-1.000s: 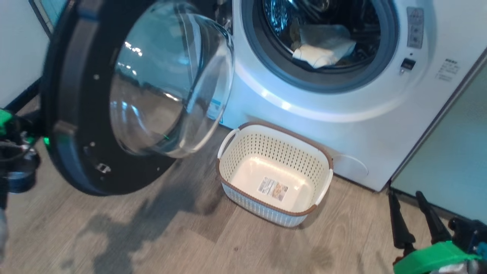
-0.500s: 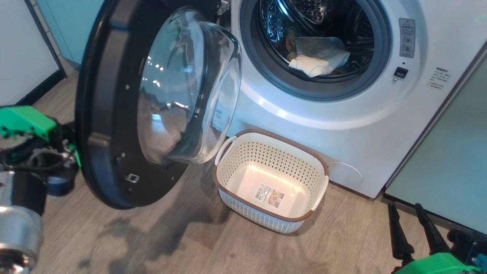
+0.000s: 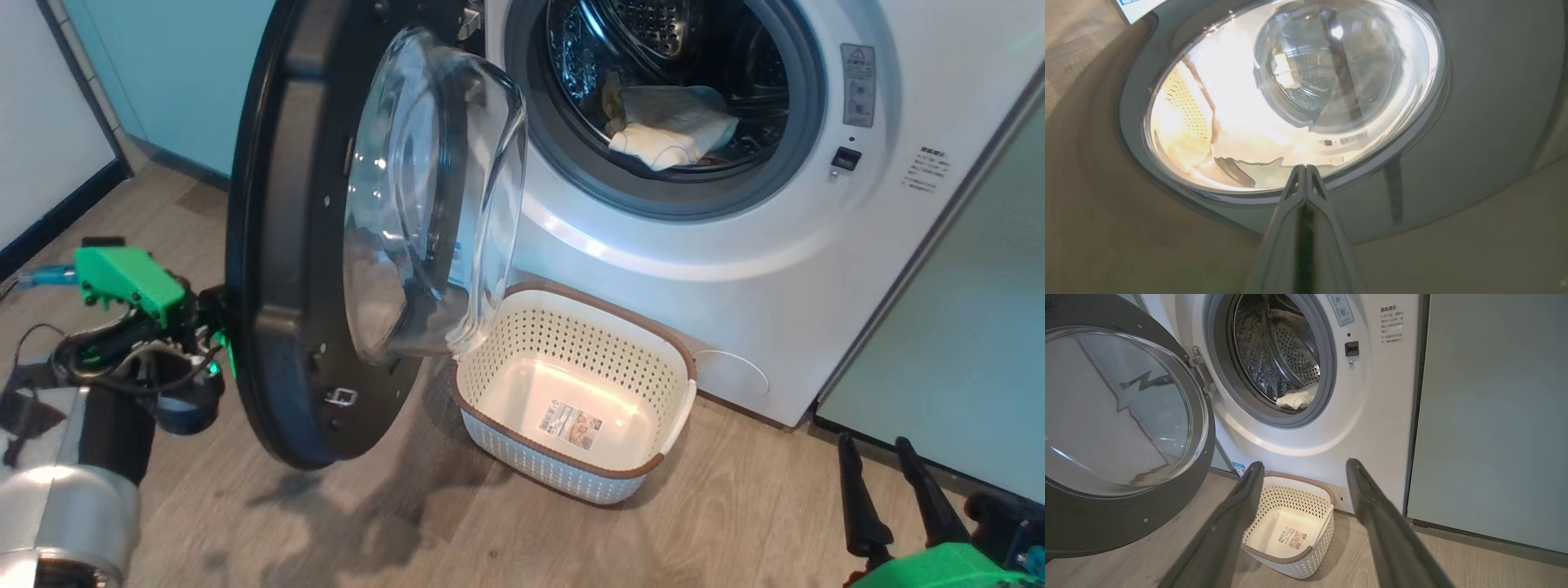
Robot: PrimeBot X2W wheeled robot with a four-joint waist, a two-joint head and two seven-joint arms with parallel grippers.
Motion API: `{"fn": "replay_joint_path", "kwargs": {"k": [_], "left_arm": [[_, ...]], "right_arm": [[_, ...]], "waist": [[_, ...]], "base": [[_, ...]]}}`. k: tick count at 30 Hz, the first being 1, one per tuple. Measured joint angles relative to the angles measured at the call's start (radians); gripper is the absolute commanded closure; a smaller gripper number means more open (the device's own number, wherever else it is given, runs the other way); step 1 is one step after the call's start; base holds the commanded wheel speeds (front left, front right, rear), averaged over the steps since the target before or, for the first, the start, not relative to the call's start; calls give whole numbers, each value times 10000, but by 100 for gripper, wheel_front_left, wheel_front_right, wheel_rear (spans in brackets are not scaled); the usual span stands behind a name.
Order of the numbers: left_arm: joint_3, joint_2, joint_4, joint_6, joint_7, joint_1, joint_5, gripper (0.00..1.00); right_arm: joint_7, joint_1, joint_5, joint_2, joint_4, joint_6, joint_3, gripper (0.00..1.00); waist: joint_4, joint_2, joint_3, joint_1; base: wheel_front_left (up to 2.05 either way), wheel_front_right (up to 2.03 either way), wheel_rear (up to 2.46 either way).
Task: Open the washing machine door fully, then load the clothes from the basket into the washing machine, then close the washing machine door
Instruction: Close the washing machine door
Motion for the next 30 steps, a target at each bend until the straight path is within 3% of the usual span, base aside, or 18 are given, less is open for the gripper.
{"fn": "replay_joint_path", "kwargs": {"k": [9,30], "left_arm": [[-42,-228,-627,0,157,358,-104,100],[-228,-773,-2284,265,489,1172,-309,100]], "right_arm": [[0,-2,-13,13,-36,0,-88,0],[0,-5,-15,-8,-79,0,-125,0]], "waist": [[-620,0,80,0],[-3107,0,239,0]], "base": [[0,0,0],[0,0,0]]}}
